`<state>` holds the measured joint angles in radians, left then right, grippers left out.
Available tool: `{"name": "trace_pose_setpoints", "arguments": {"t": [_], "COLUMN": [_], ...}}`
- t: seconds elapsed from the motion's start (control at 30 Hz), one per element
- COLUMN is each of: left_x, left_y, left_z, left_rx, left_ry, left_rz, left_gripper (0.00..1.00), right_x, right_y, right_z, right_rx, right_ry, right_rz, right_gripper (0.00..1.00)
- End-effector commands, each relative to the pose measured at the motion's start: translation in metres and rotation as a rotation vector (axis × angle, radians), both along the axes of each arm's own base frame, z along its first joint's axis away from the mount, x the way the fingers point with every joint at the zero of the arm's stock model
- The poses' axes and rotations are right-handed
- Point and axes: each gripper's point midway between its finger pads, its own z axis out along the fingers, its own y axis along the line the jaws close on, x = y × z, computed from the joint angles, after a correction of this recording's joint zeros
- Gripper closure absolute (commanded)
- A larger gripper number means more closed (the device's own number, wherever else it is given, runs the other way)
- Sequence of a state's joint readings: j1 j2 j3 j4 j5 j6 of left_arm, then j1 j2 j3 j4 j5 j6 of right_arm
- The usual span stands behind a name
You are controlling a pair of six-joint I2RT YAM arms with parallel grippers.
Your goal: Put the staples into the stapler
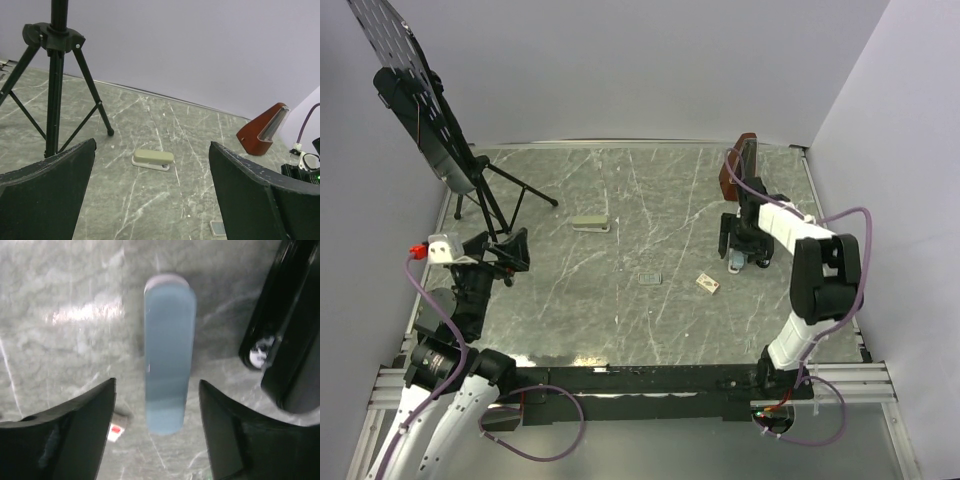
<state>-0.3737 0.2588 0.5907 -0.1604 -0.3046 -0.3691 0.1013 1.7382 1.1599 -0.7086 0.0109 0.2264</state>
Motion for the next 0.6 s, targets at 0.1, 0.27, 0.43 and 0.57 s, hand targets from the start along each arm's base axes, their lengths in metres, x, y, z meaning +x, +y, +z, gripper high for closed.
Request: {"name": "trace_pose_setpoints", "arguments": {"t": [0.1,0.27,0.43,0.57], "left_x": [-0.004,-0.008,-0.014,-0.015], "left_y": [0.001,0.013,0.018,0.017], "left_z": [0.013,0.016,0.023,0.034], "left_rx": [-0.054,-0.088,-0.094,-0.084], "left_ry": [-0.034,-0.026,-0.053,-0.077], "left_rz": [-0.001,0.052,0.066,0.057], "left_gripper": [0.01,0.01,0.0,0.01], "right_x": [-0.001,-0.029,-0.08,-0.127], "right_y": [-0.004,-0.024,-0.045,-0.055], "right_z": [0.09,0.185,0.235,0.265], "right_rx": [0.023,0.004,-0.01,0.016], "right_ry": [-0.323,-0.69,-0.999,-1.247], "right_rz": [-0.056,-0.151,-0.234,-0.261], "right_gripper": [0.08,0.0,0.0,0.0]}}
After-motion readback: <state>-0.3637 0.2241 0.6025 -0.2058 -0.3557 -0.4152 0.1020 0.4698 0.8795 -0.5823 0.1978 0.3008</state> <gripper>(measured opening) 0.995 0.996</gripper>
